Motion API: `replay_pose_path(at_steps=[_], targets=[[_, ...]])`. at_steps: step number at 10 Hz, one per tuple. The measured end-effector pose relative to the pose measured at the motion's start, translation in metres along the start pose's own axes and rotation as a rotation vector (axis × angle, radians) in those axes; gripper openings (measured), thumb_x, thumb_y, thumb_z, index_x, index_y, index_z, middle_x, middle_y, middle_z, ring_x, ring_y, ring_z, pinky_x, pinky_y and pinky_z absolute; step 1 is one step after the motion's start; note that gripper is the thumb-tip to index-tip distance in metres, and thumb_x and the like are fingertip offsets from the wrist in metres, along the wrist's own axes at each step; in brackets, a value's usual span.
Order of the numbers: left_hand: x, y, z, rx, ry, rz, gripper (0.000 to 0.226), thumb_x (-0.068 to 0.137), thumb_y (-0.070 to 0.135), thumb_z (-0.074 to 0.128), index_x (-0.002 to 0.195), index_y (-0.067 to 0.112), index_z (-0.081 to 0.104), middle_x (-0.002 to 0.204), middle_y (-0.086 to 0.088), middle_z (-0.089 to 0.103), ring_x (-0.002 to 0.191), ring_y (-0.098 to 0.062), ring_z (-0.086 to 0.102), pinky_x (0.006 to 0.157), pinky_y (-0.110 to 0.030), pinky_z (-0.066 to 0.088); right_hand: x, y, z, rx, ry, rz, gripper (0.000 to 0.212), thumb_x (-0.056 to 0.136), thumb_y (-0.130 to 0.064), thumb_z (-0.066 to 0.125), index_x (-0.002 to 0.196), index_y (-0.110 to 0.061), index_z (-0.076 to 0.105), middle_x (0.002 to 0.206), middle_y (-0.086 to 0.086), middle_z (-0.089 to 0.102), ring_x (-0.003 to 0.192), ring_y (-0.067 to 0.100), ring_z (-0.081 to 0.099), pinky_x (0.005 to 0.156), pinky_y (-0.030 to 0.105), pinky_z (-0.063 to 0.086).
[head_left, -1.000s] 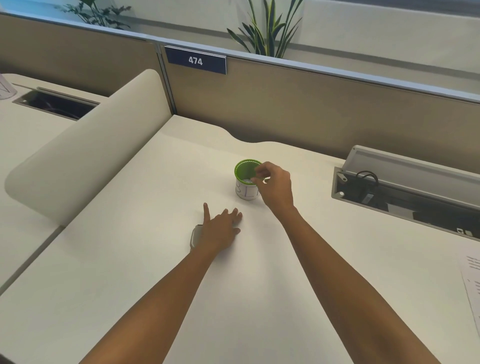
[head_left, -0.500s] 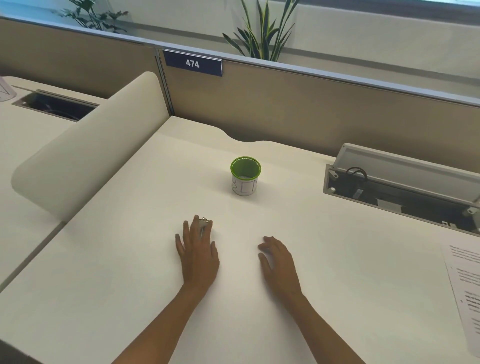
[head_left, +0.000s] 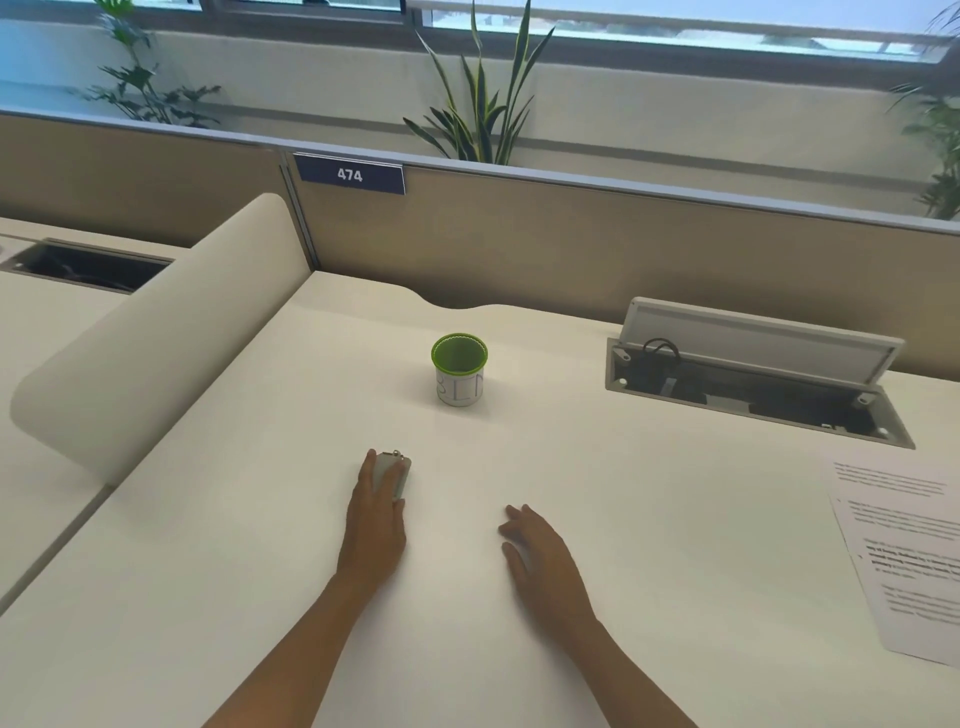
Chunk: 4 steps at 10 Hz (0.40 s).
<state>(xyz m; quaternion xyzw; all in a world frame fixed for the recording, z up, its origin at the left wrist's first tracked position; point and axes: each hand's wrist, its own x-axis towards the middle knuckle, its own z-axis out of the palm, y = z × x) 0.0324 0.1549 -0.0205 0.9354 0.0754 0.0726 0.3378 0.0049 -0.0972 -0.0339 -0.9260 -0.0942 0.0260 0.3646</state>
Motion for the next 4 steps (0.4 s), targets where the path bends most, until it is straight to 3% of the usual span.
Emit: replay_pose_path(at_steps=[2, 3, 4], targets=[[-0.007, 0.013, -0.006, 0.104, 0.002, -0.022, 0.066, 0.093, 0.007, 0.057, 0.154, 0.019, 0.035, 0.167, -0.008, 0.016, 0.150, -0.033, 0.026, 0.120, -0.049, 0.026, -0.007, 0.001, -0.011, 0.030, -0.071, 0.001, 0.035, 0.103, -0.026, 0.053, 0.138, -0.025, 0.060, 0.151, -0.020, 0.047, 0.148, -0.002, 0.029, 0.121, 0.018, 0.020], [-0.016, 0.022, -0.005, 0.276, 0.067, -0.046, 0.072, 0.094, 0.019, 0.060, 0.158, 0.018, 0.026, 0.167, -0.010, 0.015, 0.153, -0.033, 0.017, 0.122, -0.053, 0.014, -0.009, 0.001, -0.018, 0.039, -0.058, 0.020, 0.033, 0.102, -0.027, 0.055, 0.134, -0.026, 0.061, 0.154, -0.019, 0.044, 0.149, 0.000, 0.030, 0.119, 0.014, 0.019], [-0.029, 0.038, 0.003, 0.261, 0.136, 0.036, 0.069, 0.095, 0.025, 0.058, 0.156, 0.015, 0.029, 0.166, -0.009, 0.021, 0.154, -0.030, 0.016, 0.122, -0.054, 0.012, -0.019, 0.015, -0.024, -0.039, 0.032, 0.030, 0.036, 0.102, -0.032, 0.053, 0.137, -0.025, 0.058, 0.157, -0.016, 0.042, 0.153, 0.005, 0.026, 0.119, 0.016, 0.018]])
